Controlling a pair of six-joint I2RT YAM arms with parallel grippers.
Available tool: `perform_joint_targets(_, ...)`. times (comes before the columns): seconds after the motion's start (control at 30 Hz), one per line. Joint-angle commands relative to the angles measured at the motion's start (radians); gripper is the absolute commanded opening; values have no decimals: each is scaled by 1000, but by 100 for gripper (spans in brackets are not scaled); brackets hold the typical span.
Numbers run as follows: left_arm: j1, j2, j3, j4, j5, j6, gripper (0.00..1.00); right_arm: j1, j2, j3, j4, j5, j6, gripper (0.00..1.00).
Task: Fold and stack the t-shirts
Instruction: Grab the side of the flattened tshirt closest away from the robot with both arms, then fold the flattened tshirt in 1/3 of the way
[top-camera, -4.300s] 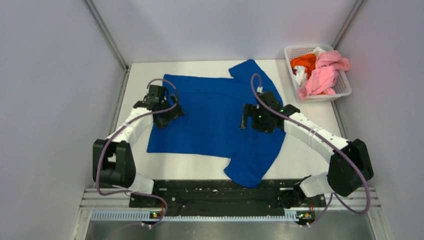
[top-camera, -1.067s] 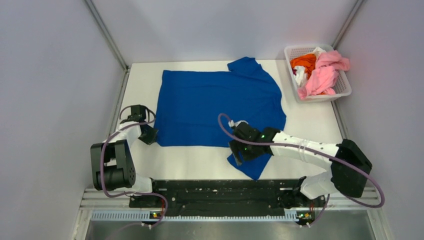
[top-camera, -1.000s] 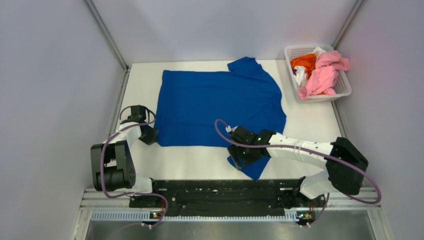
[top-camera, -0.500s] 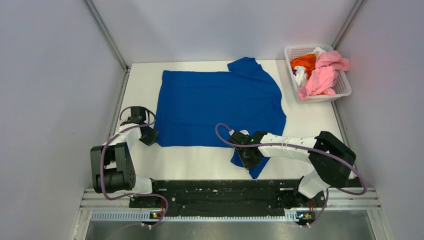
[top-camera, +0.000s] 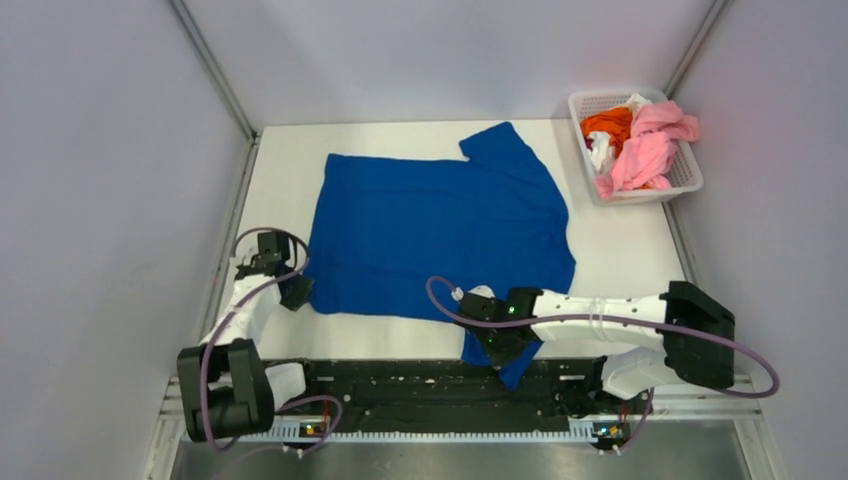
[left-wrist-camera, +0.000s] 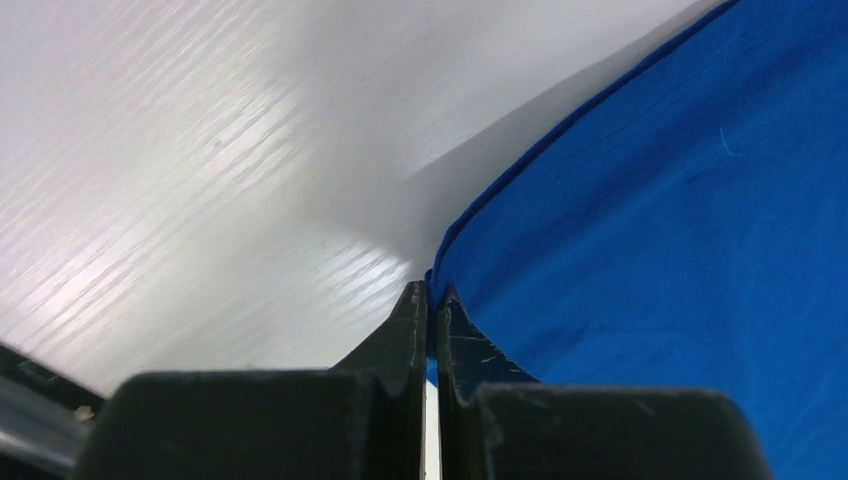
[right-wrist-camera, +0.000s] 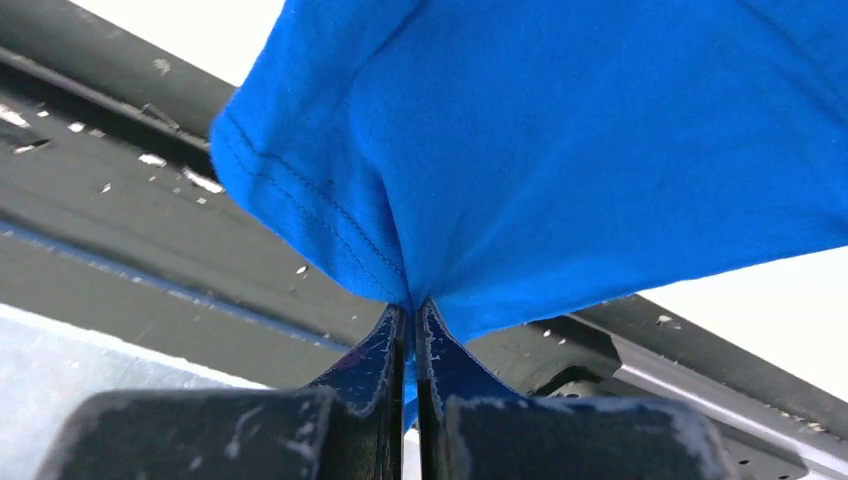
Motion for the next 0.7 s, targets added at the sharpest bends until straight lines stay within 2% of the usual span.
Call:
perform_joint_targets(0.0,0,-116,-49,-87,-34,0,0,19,-107,-4,-54,-2,65,0)
perform_joint_targets(0.17,-1,-199,-69,-84,26,-5,0,-3,-128,45,-52,110,38,0)
perform_joint_targets(0.27,0,-213,-44,-83,48,-3,0,-69,-124,91,-69,174,-8,0)
perform_joint_targets(0.5,0,-132,69,-69,92,-13,0,-201,-131,222,-55,320,-145,0)
perform_joint_targets(0.67,1,-64,152,-65,92,-22,0,-307,-130,261,35,323,-228,0)
